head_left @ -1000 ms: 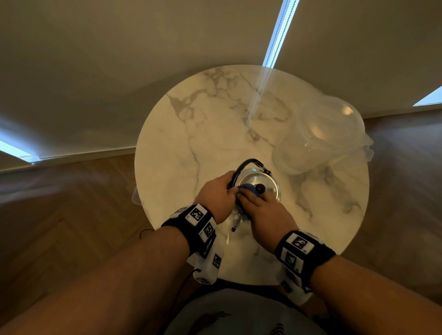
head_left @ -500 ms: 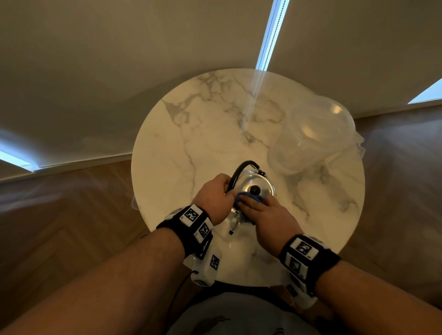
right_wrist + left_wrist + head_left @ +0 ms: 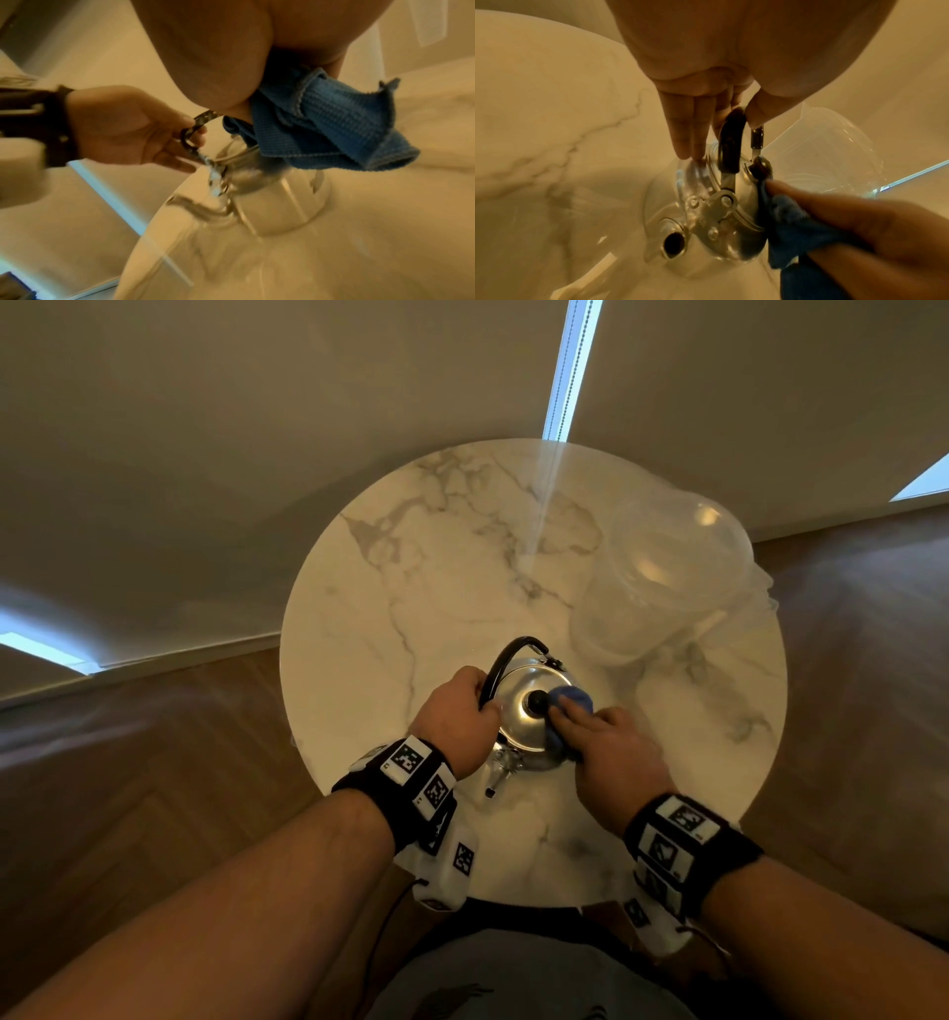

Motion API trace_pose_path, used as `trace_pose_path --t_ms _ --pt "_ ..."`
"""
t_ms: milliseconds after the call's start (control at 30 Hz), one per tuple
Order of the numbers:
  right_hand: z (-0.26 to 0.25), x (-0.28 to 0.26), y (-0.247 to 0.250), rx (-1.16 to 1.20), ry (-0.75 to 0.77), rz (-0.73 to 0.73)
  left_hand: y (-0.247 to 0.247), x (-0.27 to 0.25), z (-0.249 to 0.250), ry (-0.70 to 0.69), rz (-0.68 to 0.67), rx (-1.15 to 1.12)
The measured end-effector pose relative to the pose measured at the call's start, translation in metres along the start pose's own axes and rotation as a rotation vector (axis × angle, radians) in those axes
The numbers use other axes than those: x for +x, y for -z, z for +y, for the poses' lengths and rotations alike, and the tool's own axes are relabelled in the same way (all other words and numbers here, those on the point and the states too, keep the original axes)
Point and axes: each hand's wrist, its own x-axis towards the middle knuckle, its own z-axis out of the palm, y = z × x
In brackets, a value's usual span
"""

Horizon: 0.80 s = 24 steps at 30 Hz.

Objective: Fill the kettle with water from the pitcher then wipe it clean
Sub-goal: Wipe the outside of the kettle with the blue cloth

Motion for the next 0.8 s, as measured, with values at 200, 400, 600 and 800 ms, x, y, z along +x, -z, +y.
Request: trace_pose_path --t_ms 200,400,600,800 --pt "0.008 0.005 0.002 0.070 0.001 -0.012 -0.007 -0.006 0.019 -0.028 0.079 0.023" --pt "0.010 0.015 0.011 0.056 0.053 -0.050 -0.026 -0.007 0.041 -0.035 0.015 -0.133" --pt "0.046 -0.003 -0.001 0.139 0.177 -0.144 -0.038 -0.003 0.051 0.171 -0.004 -0.541" --pt "0.070 0.010 0.025 0.501 0.106 -0.091 -0.055 -0.016 0.061 0.278 0.072 -0.791"
